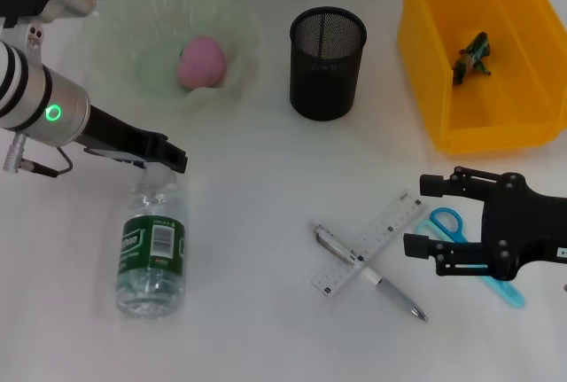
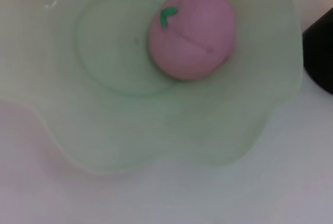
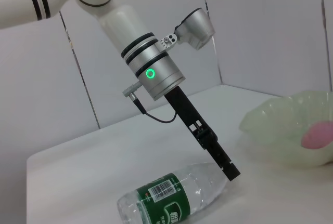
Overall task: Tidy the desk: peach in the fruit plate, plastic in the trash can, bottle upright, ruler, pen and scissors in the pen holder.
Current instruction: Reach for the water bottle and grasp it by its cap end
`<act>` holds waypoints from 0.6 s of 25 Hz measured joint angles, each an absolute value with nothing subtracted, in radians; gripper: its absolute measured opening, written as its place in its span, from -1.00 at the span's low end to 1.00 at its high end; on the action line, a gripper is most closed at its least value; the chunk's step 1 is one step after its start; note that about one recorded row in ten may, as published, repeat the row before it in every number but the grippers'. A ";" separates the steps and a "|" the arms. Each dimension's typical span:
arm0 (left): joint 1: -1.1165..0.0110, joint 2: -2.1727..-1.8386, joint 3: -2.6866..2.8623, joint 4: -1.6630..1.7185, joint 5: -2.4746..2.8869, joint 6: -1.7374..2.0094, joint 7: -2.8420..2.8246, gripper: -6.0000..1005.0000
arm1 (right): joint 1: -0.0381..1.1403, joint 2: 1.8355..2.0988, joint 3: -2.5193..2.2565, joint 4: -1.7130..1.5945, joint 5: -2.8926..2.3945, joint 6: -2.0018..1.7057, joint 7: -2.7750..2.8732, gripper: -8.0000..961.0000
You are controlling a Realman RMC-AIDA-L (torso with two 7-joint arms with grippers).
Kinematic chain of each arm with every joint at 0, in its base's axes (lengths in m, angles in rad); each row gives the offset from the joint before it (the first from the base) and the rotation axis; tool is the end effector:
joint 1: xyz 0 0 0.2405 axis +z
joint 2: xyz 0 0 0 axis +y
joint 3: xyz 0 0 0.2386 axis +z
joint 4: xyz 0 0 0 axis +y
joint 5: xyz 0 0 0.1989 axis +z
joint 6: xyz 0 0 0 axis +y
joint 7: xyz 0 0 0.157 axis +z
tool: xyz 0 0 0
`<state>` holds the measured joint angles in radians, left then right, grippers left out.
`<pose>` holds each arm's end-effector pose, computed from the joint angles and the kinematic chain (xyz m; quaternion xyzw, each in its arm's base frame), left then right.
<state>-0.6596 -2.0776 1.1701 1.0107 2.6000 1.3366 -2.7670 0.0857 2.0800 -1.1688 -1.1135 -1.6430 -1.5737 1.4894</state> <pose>-0.2274 0.3665 -0.0089 -0.8102 -0.5373 0.0899 0.2163 0.2366 0.2417 0.0098 -0.9412 0.1903 0.2517 0.1208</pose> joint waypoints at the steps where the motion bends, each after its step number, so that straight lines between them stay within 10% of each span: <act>1: -0.659 -2.077 1.173 1.017 2.599 1.337 -2.761 0.44 | 0.086 2.080 -1.169 -1.112 -1.643 -1.574 1.489 0.75; 8: -0.657 -2.078 1.255 1.038 2.596 1.353 -2.712 -0.06 | 0.089 2.080 -1.168 -1.103 -1.643 -1.575 1.490 0.75; 15: -0.634 -2.078 1.312 1.160 2.594 1.391 -2.690 -0.06 | 0.091 2.080 -1.156 -1.107 -1.643 -1.588 1.492 0.75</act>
<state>-0.6336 -2.0783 1.3116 1.1599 2.5938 1.3912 -2.6900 0.0911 2.0801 -1.1556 -1.1067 -1.6428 -1.5877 1.4919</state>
